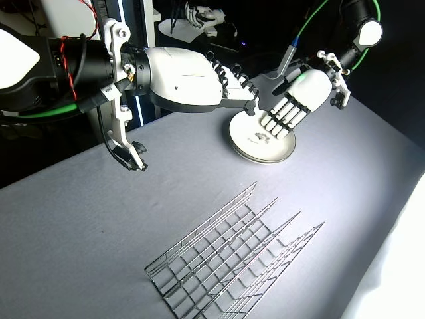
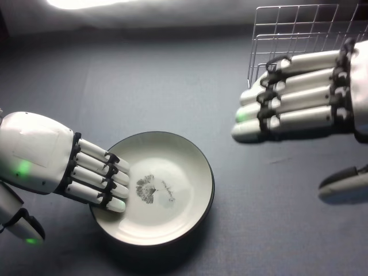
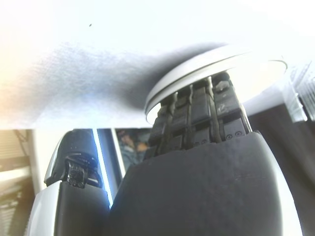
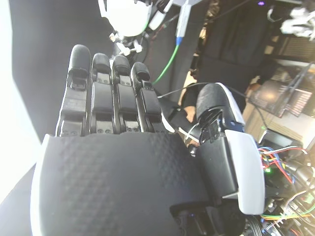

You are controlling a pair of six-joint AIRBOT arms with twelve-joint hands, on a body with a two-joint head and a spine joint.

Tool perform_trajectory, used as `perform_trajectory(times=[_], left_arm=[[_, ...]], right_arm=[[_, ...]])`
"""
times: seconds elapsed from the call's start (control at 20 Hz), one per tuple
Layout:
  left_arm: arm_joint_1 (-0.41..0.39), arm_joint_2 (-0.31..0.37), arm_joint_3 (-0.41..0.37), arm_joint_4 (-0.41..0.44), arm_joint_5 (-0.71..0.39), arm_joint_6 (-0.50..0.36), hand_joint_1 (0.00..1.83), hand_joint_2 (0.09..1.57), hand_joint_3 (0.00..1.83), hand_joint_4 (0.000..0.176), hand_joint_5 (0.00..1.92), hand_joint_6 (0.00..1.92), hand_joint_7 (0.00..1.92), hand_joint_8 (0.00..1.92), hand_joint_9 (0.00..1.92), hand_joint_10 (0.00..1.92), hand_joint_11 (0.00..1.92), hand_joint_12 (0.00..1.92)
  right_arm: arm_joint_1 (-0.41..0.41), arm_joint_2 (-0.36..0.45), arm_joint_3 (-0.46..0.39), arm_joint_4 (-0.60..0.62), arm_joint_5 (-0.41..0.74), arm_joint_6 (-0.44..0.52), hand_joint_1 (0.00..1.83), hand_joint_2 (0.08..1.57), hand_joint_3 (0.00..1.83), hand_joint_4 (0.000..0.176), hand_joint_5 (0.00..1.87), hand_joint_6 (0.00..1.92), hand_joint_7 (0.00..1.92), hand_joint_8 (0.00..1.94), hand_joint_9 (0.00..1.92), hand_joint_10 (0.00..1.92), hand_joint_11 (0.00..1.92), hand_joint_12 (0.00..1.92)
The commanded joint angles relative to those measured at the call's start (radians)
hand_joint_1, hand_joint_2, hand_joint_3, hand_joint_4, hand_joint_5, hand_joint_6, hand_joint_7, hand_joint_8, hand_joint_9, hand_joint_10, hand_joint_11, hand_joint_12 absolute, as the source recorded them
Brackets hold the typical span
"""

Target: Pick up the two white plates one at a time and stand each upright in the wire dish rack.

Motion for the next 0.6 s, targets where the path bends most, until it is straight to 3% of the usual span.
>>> perform_trajectory(times=[0.0, 0.15, 0.4, 0.45, 0.5, 0.55], left_arm=[[0.002, 0.001, 0.005, -0.04, -0.036, 0.002, 0.0, 1.27, 0.0, 0.0, 0.03, 0.01, 0.0, 0.0, 0.0, 0.0, 0.0, 0.0], [0.005, -0.005, 0.009, -0.025, -0.032, 0.006, 0.0, 1.27, 0.0, 0.0, 0.03, 0.01, 0.0, 0.0, 0.0, 0.0, 0.0, 0.0], [0.024, -0.012, 0.007, -0.005, -0.019, 0.008, 0.0, 1.26, 0.0, 0.0, 0.03, 0.0, 0.0, 0.0, 0.0, 0.0, 0.0, 0.0], [0.031, -0.014, 0.006, -0.003, -0.016, 0.008, 0.0, 1.26, 0.0, 0.0, 0.02, 0.0, 0.0, 0.0, 0.0, 0.0, 0.0, 0.0], [0.035, -0.018, 0.007, 0.0, -0.011, 0.008, 0.0, 1.27, 0.0, 0.0, 0.01, 0.0, 0.0, 0.0, 0.0, 0.0, 0.0, 0.0], [0.038, -0.02, 0.006, 0.001, -0.008, 0.008, 0.0, 1.27, 0.0, 0.0, 0.01, 0.0, 0.0, 0.0, 0.0, 0.0, 0.0, 0.0]], right_arm=[[0.012, -0.007, 0.011, 0.042, 0.081, 0.005, 0.0, 1.37, 0.0, 0.0, 0.19, 0.01, 0.2, 0.01, 0.2, 0.01, 0.0, 0.69], [0.012, -0.052, 0.062, 0.01, 0.079, 0.006, 0.0, 1.37, 0.0, 0.0, 0.15, 0.0, 0.16, 0.0, 0.17, 0.0, 0.0, 0.62], [0.033, -0.085, 0.079, 0.005, 0.06, 0.009, 0.03, 1.36, 0.0, 0.0, 0.18, 0.0, 0.18, 0.0, 0.19, 0.01, 0.0, 0.69], [0.033, -0.087, 0.079, 0.003, 0.059, 0.009, 0.13, 1.35, 0.0, 0.0, 0.17, 0.0, 0.18, 0.0, 0.19, 0.0, 0.0, 0.69], [0.032, -0.088, 0.079, 0.001, 0.058, 0.009, 0.47, 1.3, 0.0, 0.0, 0.17, 0.0, 0.16, 0.0, 0.19, 0.0, 0.0, 0.73], [0.032, -0.088, 0.079, 0.0, 0.058, 0.009, 0.47, 1.3, 0.0, 0.0, 0.17, 0.0, 0.16, 0.0, 0.19, 0.0, 0.0, 0.73]])
